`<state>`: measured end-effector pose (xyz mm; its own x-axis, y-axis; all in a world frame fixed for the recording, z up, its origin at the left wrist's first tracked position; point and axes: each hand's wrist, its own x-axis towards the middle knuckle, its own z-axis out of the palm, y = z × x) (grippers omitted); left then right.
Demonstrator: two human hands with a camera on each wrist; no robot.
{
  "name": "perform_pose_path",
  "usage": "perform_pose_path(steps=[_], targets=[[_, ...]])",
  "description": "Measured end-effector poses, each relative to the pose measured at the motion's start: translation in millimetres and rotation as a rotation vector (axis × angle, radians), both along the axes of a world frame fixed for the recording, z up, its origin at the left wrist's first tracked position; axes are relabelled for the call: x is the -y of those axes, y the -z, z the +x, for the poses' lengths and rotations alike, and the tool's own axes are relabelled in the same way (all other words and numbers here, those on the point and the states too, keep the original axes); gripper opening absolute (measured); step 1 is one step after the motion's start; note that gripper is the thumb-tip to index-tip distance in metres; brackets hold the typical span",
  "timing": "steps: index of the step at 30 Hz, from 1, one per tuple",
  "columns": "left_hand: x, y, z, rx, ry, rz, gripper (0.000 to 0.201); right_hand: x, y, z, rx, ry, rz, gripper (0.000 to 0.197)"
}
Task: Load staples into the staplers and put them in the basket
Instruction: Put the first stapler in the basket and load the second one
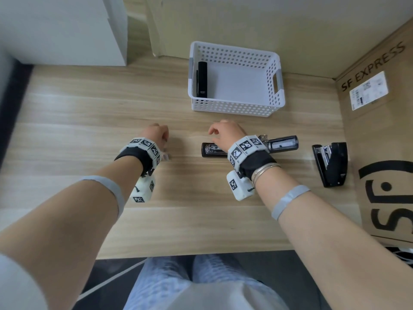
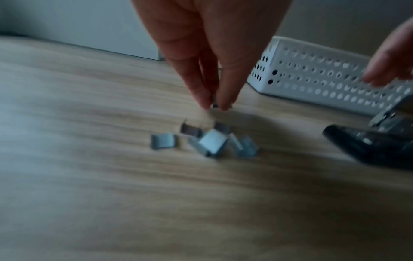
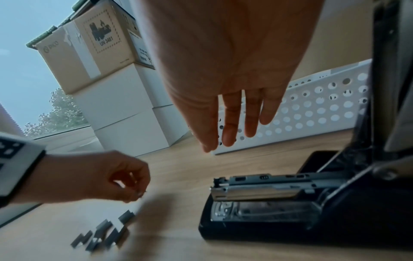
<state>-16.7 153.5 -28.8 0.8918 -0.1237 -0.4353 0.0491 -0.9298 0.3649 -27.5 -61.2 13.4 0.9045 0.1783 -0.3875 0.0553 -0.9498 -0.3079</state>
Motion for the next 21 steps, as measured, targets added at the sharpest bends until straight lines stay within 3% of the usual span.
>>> perform_pose_path(steps=[3,8,15,21], targets=[[24.9,-8.7,0.8,0.114,0.027,-0.122,0.015,-5.2,-3.9,-1.2,-0.038,-0.004,0.036,0.021],[69.1,-18.0,-1.6,0.176,0.196,-0.24,0.015,-9.2,-10.2,2.0,-0.151,0.047,0.105,0.043],[92.2,-23.3,-3.3,0.25,0.288,-0.382,0.019,6.3,-13.2,1.1,-0.219,0.17,0.196,0.028],[96.4,-13.6,-4.9,0.147,0.263,-0.321,0.025,15.0,-13.2,-5.4,-0.161,0.081,0.029,0.02]])
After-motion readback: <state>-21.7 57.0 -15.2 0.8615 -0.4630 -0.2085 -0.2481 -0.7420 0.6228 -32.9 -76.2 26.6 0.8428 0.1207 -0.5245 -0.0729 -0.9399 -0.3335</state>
